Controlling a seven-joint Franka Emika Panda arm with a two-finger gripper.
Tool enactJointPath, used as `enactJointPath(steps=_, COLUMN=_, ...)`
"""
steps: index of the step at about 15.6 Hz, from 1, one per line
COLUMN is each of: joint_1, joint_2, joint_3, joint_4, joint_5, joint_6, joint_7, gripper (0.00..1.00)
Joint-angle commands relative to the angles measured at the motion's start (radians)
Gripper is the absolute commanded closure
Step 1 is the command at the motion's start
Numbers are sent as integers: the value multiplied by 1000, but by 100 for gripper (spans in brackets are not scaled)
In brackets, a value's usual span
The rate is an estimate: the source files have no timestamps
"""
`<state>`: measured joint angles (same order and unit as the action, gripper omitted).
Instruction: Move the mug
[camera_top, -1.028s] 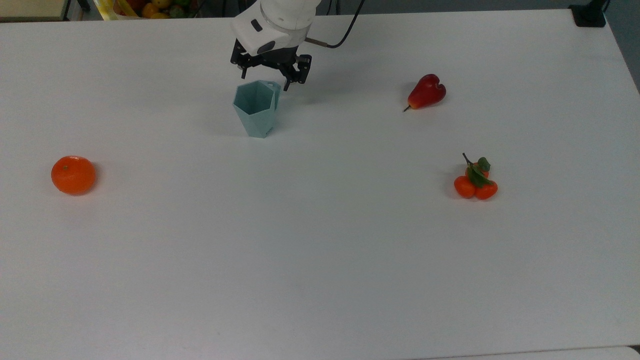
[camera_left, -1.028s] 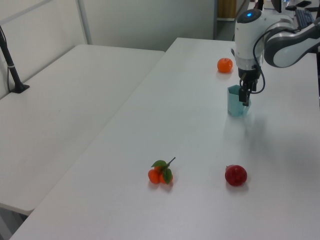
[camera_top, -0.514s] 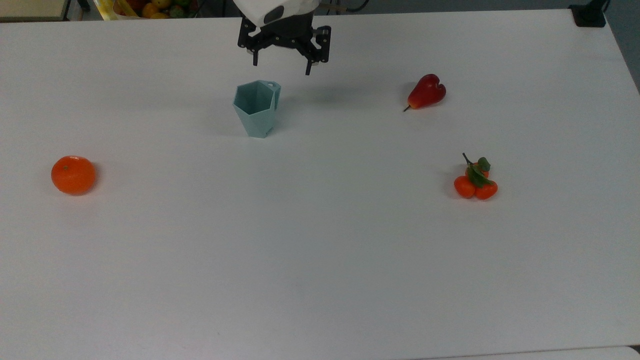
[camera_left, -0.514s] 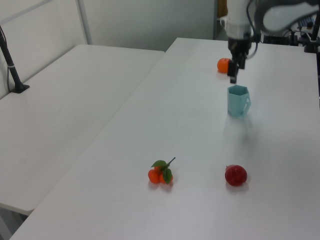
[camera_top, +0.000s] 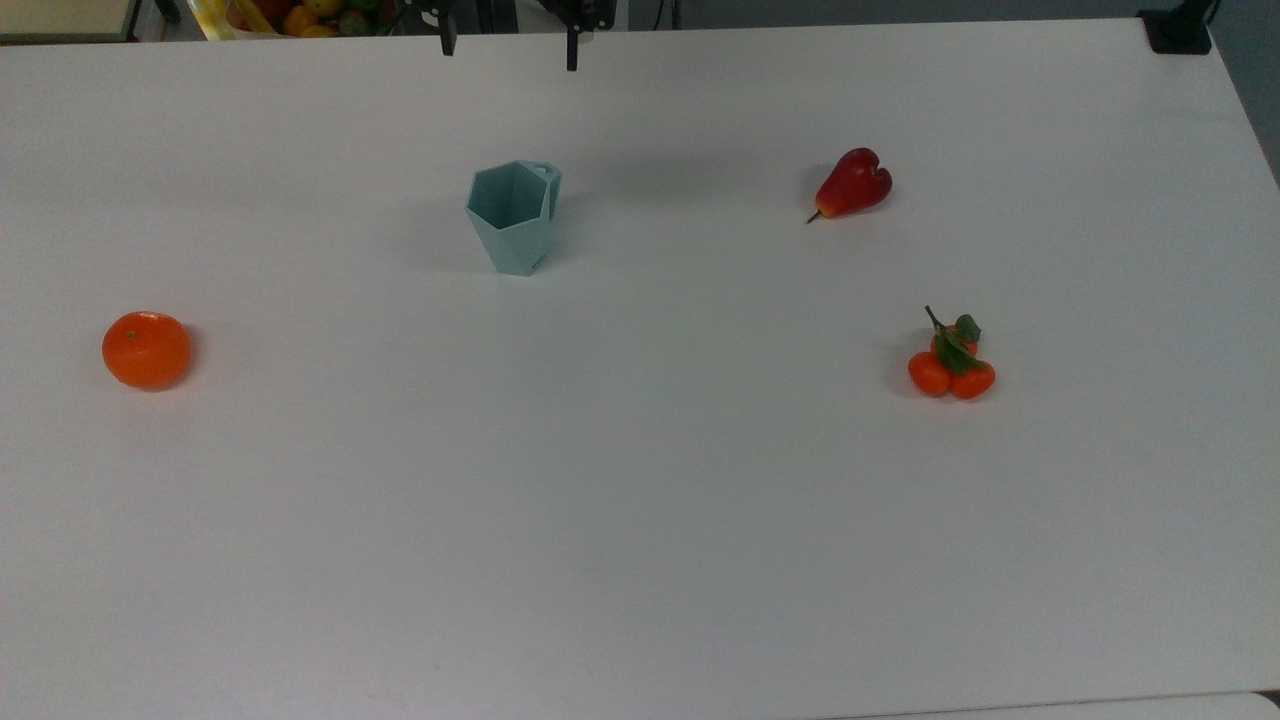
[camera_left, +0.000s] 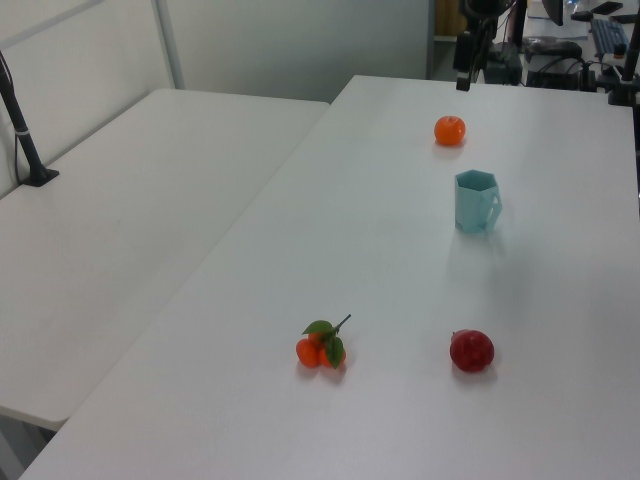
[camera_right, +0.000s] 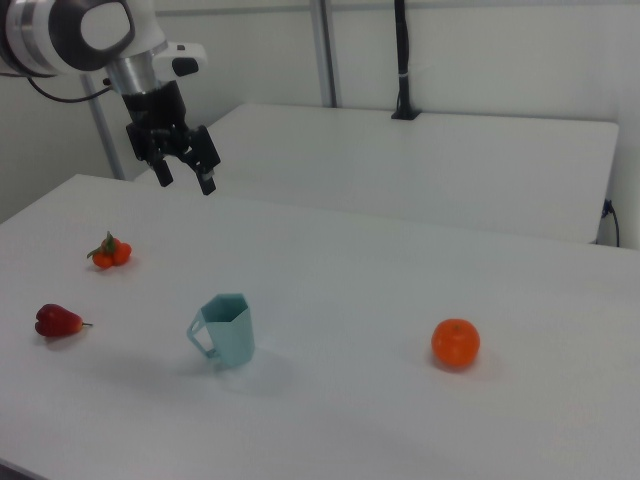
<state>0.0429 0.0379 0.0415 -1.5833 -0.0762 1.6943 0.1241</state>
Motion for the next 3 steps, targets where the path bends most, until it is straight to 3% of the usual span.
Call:
enactJointPath(steps=1, joint_1=-34, joint_2=-24, joint_3=-5, joint_4=14, joint_5=32, joint_6=-68, joint_7=-27, gripper=0)
enactJointPath(steps=3, joint_1=-35, joint_2=-26, joint_3=-5, joint_4=16, joint_5=30, joint_6=-91, joint_7=-27, gripper=0)
